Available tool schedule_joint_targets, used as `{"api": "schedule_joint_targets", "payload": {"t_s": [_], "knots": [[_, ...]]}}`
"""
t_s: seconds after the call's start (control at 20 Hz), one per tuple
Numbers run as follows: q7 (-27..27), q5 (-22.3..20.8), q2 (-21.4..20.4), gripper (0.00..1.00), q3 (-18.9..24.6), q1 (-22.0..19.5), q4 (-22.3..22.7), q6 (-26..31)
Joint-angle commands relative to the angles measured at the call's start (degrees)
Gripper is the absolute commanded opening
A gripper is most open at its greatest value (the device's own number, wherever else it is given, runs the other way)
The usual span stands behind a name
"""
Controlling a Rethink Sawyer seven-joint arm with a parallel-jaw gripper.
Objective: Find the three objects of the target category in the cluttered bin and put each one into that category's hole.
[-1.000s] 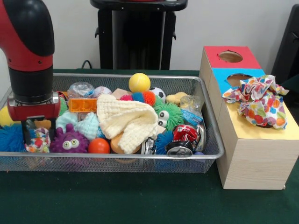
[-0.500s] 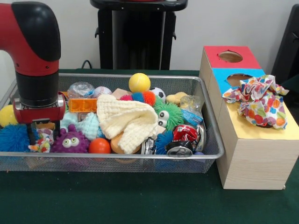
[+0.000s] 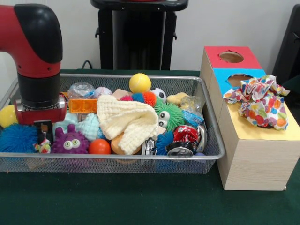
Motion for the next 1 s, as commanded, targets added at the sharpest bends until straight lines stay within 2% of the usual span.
{"api": "schedule_joint_targets", "payload": {"t_s": [0.05,0.4,0.65,1.0], "knots": [[-1.48,3.97,3.04,0.0,1.25,-1.95,4.77,0.83],[-0.62,14.75,-3.27,0.0,3.89,-2.77,9.89,8.46],[2.22,25.75,-9.97,0.0,6.46,-3.19,14.71,14.87],[7.43,36.73,-16.24,0.0,5.21,-0.56,17.34,21.13]]}}
